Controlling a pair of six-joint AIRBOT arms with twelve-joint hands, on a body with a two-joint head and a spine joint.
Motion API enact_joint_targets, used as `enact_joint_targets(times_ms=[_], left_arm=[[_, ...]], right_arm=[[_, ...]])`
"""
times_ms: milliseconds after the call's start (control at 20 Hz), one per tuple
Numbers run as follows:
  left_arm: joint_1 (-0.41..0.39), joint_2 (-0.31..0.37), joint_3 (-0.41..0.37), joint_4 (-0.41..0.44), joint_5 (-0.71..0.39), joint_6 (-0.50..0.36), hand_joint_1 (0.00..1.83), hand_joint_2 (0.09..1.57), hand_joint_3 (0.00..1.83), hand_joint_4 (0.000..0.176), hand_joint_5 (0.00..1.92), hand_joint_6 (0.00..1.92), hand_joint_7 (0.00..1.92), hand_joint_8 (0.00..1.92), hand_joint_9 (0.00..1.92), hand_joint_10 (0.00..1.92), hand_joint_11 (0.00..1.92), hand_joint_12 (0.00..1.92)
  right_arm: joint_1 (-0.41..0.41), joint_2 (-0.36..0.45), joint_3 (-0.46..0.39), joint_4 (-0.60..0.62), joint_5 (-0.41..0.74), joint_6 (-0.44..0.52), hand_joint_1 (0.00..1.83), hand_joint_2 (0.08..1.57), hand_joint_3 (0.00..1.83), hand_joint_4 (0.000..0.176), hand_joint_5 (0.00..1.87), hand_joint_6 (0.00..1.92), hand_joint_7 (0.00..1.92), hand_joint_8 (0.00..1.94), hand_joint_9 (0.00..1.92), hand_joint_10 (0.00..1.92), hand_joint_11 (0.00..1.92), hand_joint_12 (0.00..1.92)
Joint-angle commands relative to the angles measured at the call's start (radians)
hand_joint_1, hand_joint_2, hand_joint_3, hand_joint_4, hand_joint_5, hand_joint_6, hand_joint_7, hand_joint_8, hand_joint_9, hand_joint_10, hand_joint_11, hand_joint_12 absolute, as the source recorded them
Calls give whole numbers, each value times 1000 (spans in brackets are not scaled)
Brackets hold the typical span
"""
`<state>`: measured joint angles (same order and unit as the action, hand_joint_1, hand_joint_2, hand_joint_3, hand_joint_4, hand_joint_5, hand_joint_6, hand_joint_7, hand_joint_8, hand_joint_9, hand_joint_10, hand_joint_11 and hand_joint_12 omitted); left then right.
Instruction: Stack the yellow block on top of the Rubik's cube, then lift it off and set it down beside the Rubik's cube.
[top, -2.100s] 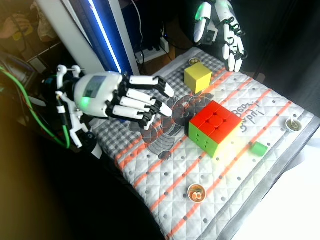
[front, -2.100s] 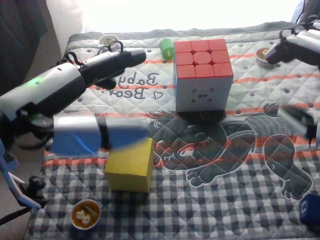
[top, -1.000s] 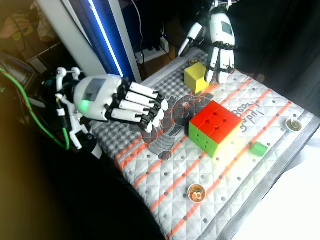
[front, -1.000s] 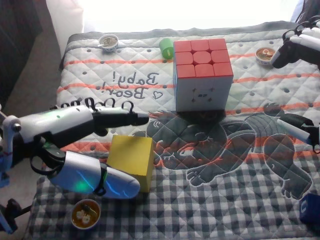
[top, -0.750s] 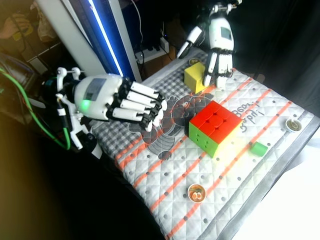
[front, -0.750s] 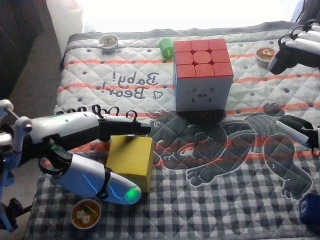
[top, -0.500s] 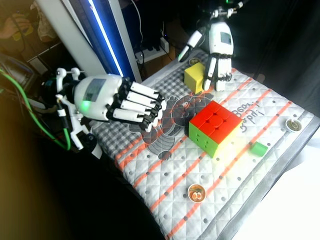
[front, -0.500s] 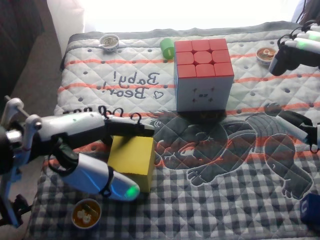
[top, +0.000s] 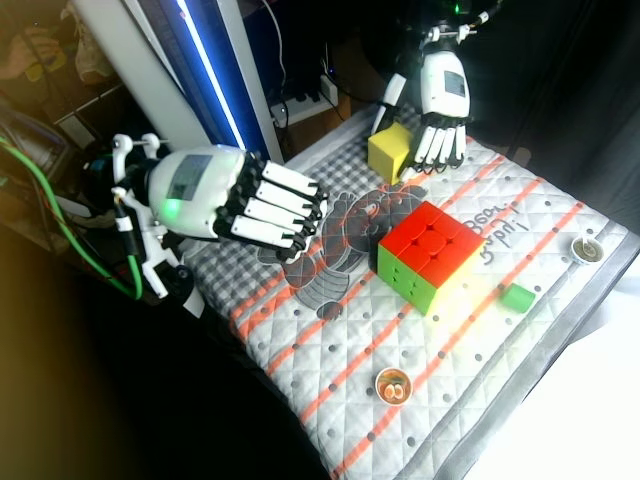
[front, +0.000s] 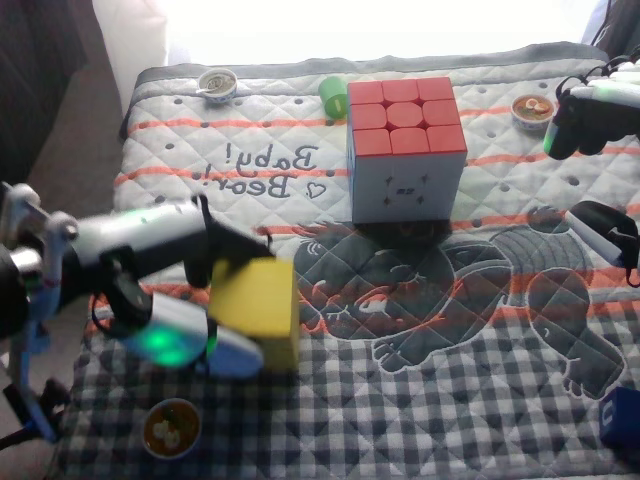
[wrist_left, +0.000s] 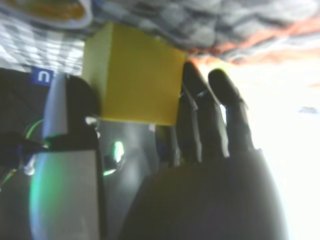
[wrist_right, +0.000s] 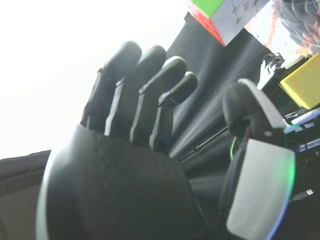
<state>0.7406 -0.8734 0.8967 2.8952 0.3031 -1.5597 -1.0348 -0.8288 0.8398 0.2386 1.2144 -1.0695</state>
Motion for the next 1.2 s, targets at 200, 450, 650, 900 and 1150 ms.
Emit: enact_joint_targets(times_ms=[200, 450, 650, 900, 1150], left_arm=[[-18, 38, -31, -38, 379, -4, 1206, 1204, 0, 0, 792, 1104, 853, 1396, 616, 1435, 406, 1855], [-101, 11, 2, -27, 451, -4, 1148, 1238, 0, 12, 732, 1307, 780, 1395, 541, 1381, 319, 1872], [-235, -79, 93, 4, 378, -4, 1172, 1221, 0, 0, 798, 1186, 779, 1441, 669, 1492, 542, 1920], [-332, -197, 210, 12, 252, -4, 1163, 1240, 0, 0, 813, 1349, 683, 1372, 557, 1222, 352, 1791], [-373, -308, 318, 4, 143, -5, 1322, 1204, 0, 0, 756, 1211, 868, 1241, 644, 1509, 374, 1732]], right_arm=[[5, 2, 4, -7, 128, 4, 1090, 1140, 10, 0, 601, 1192, 622, 1194, 498, 1336, 321, 1769], [3, 2, 5, -3, 130, 4, 1081, 1142, 0, 0, 622, 1162, 643, 1190, 528, 1360, 356, 1792], [0, 1, 7, -2, 130, 4, 1099, 1129, 0, 0, 571, 1088, 627, 1140, 490, 1332, 287, 1792], [-1, -11, 17, -2, 130, 4, 1124, 1141, 0, 0, 569, 1076, 627, 1158, 503, 1345, 314, 1807], [-1, -20, 25, -2, 130, 4, 1080, 1183, 0, 0, 558, 1148, 605, 1170, 464, 1352, 294, 1830]])
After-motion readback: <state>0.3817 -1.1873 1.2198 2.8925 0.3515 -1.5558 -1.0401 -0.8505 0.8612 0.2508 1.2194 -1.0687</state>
